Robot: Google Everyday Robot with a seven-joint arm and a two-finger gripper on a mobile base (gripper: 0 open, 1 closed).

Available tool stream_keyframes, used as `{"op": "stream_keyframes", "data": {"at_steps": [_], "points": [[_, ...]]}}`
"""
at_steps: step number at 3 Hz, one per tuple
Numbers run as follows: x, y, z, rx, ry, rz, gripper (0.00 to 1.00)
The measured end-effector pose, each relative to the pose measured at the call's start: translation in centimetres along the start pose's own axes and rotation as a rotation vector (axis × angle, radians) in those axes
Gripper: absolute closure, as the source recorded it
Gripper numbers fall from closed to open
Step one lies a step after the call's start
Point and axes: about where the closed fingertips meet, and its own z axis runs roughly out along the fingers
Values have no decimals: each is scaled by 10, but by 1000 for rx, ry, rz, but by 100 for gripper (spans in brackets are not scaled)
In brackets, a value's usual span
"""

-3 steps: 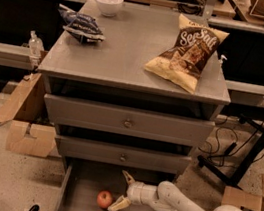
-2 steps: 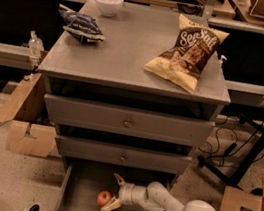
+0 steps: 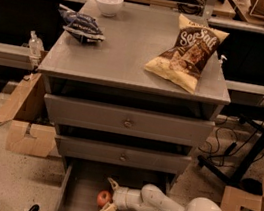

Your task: Pick apple from bottom drawer and place on counter

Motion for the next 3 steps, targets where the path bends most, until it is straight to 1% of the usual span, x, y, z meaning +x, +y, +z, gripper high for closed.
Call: {"op": "stream_keyframes", "data": {"at_steps": [1, 2, 3], "points": [[0, 8, 4, -11, -1, 4, 0], [14, -1, 13, -6, -11, 9, 3], [25, -17, 18, 8, -14, 2, 25]]}}
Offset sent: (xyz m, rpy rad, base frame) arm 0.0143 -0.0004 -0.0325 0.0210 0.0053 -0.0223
